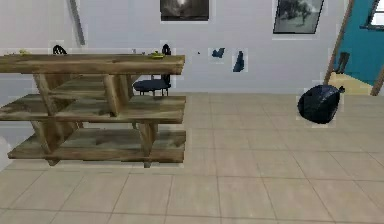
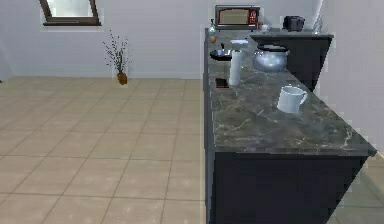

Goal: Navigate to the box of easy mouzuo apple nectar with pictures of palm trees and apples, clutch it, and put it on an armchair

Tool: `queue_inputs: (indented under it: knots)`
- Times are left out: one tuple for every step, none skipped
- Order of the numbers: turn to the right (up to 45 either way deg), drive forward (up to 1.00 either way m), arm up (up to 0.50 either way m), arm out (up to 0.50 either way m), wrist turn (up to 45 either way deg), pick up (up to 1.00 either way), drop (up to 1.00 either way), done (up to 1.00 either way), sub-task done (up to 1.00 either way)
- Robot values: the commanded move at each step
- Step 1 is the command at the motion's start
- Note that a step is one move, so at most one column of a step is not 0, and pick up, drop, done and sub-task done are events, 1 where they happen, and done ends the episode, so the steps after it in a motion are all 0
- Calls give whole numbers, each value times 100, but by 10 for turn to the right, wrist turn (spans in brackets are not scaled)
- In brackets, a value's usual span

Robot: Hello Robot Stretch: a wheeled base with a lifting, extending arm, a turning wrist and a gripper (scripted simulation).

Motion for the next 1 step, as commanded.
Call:
queue_inputs:
  knots:
    - [90, 0, 0, 0, 0, 0, 0, 0, 0]
